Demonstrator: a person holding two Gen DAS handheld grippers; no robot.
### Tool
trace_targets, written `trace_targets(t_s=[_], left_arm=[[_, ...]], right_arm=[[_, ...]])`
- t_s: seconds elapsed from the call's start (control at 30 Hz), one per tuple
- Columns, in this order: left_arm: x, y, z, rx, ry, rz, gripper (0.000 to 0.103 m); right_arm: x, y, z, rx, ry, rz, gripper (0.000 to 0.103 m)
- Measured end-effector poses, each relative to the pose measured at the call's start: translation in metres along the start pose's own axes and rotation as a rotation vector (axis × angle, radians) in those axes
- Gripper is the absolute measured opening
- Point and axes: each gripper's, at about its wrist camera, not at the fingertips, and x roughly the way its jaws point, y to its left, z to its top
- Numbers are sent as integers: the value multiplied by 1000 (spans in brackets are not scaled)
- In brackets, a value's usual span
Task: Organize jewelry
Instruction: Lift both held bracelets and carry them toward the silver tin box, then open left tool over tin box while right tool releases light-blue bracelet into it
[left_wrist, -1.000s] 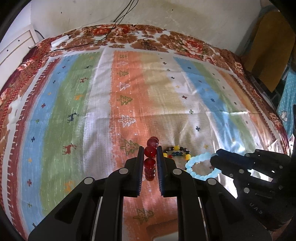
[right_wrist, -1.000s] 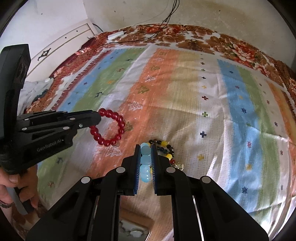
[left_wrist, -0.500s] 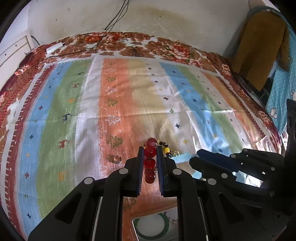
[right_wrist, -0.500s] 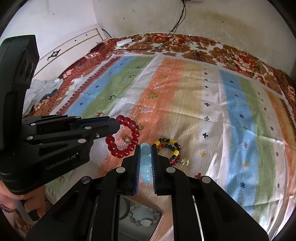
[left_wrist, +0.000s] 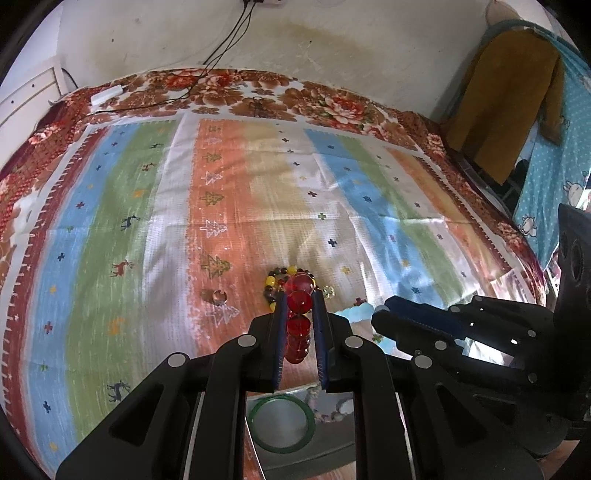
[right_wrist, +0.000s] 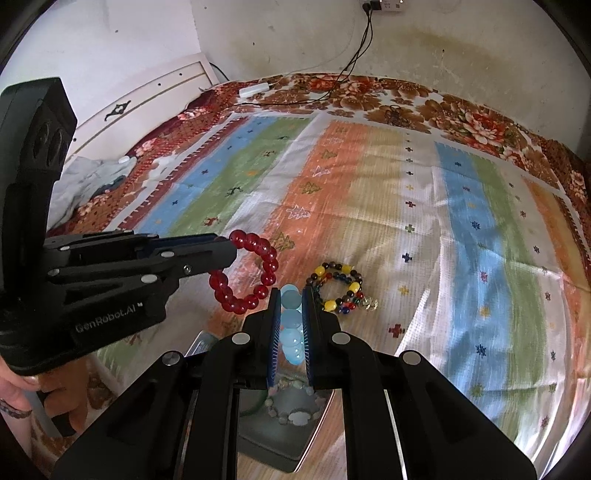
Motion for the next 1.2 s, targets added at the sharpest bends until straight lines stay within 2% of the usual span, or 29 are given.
trace_targets(t_s=[0.53,0.9,1.03,1.07,1.13,1.17,1.2], left_arm=[[-25,-7,-30,35,-16,-12,13],[-36,-12,-52,50,-3,-14,13],[-35,-14,-57,64,11,10,13],[-34,-12,-58,60,20,9,13],[-34,-9,-58,49,20,20,18],[-35,-7,-57,48,14,25,20],[-35,-6,-56,48,8,36,20]], right_arm=[[-17,3,-26,9,-4,16,12],[-18,10,-47,2,39,52,12],[-16,9,-48,7,47,65,12],[-15,8,-49,8,55,64,13],[-15,4,-50,11,57,48,24],[-15,2,-49,16,53,42,37],[-15,0,-49,25,49,37,42]])
